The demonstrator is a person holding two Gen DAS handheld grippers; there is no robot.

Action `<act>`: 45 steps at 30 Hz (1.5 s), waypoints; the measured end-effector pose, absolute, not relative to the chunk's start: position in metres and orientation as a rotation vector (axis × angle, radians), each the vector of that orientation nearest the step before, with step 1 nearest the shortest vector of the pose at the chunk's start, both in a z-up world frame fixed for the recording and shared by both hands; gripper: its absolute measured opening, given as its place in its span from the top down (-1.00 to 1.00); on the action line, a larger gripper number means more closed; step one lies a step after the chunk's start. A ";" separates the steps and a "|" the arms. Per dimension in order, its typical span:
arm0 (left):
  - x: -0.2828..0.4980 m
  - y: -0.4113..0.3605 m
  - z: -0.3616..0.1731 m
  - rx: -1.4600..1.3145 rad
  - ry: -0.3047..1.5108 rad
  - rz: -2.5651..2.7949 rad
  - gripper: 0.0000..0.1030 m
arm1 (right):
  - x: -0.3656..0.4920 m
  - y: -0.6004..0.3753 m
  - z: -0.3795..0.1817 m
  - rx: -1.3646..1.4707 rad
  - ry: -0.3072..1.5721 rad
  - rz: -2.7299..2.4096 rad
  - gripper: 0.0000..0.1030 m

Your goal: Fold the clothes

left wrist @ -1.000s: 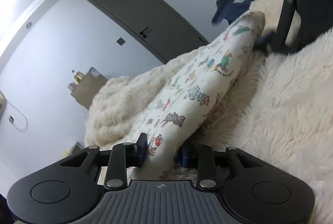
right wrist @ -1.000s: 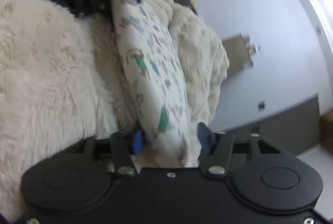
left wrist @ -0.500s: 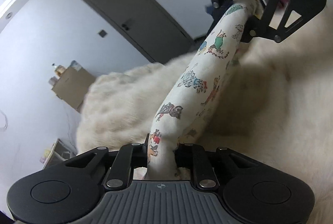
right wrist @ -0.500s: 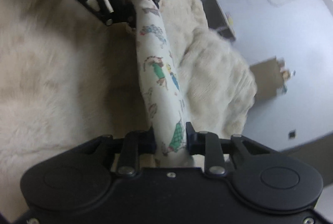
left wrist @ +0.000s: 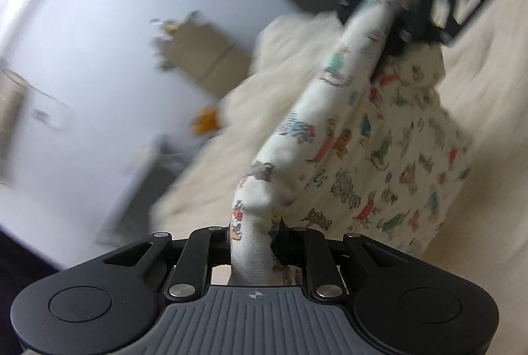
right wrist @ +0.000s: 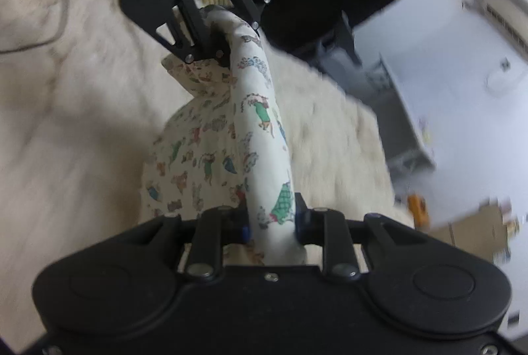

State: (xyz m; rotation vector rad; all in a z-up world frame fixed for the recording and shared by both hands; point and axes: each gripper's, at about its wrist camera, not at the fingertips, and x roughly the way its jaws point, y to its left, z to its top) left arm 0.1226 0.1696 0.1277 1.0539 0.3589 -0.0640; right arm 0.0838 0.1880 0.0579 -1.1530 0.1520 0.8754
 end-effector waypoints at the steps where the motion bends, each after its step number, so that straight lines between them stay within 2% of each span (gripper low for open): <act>1: 0.120 0.188 0.116 1.131 0.325 0.020 0.71 | 0.087 0.209 0.050 -1.150 0.096 0.860 0.59; 5: 0.101 0.255 0.072 1.215 0.266 0.204 0.72 | 0.084 0.283 0.004 -1.137 -0.113 0.818 0.59; 7: 0.090 0.277 0.041 1.248 0.286 0.236 0.72 | 0.076 0.305 -0.021 -1.145 -0.148 0.810 0.59; 9: 0.080 0.293 0.011 1.254 0.332 0.241 0.73 | 0.069 0.331 -0.058 -1.173 -0.165 0.810 0.60; 12: 0.037 0.315 -0.063 1.149 0.541 0.155 0.73 | 0.044 0.360 -0.128 -1.279 -0.128 0.859 0.62; 14: 0.018 0.316 -0.086 1.131 0.584 0.131 0.73 | 0.016 0.365 -0.176 -1.375 -0.114 0.921 0.62; 17: -0.020 0.311 -0.111 1.071 0.607 0.125 0.70 | -0.016 0.354 -0.206 -1.414 -0.112 0.956 0.58; 19: -0.042 0.303 -0.122 1.033 0.636 0.131 0.56 | -0.033 0.344 -0.217 -1.445 -0.104 0.975 0.43; 23: -0.071 0.291 -0.124 0.920 0.661 0.145 0.42 | -0.057 0.326 -0.209 -1.439 -0.021 1.097 0.35; 25: -0.079 0.287 -0.113 0.834 0.664 0.144 0.17 | -0.068 0.324 -0.197 -1.376 0.057 1.148 0.26; 27: -0.088 0.294 -0.093 0.672 0.656 0.144 0.04 | -0.078 0.317 -0.168 -1.210 0.178 1.196 0.09; 28: -0.092 0.299 -0.082 0.580 0.650 0.144 0.01 | -0.072 0.314 -0.148 -1.069 0.248 1.222 -0.05; 29: -0.096 0.304 -0.071 0.487 0.642 0.144 -0.03 | -0.063 0.309 -0.128 -0.901 0.321 1.239 -0.28; 30: -0.100 0.309 -0.060 0.395 0.634 0.144 -0.20 | -0.054 0.310 -0.117 -0.786 0.369 1.238 -0.41; 31: -0.104 0.318 -0.046 0.255 0.611 0.159 -0.45 | -0.042 0.312 -0.105 -0.645 0.431 1.227 -0.64; 32: -0.107 0.329 -0.031 0.075 0.574 0.197 -0.57 | -0.020 0.315 -0.095 -0.418 0.544 1.187 -0.62; 33: -0.106 0.336 -0.024 -0.064 0.550 0.231 -0.75 | -0.011 0.314 -0.096 -0.327 0.607 1.167 -0.62; 35: -0.084 0.338 -0.024 -0.211 0.555 0.262 -0.91 | 0.011 0.313 -0.103 -0.122 0.753 1.071 -0.62; 36: -0.072 0.337 -0.026 -0.259 0.566 0.276 -0.98 | 0.014 0.311 -0.107 -0.099 0.768 1.029 -0.62; 41: -0.036 0.328 -0.055 -0.261 0.674 0.391 -1.00 | 0.008 0.301 -0.145 -0.231 0.717 0.806 -0.62; 45: -0.042 0.317 -0.082 -0.231 0.707 0.453 -1.00 | 0.005 0.302 -0.162 -0.305 0.720 0.776 -0.63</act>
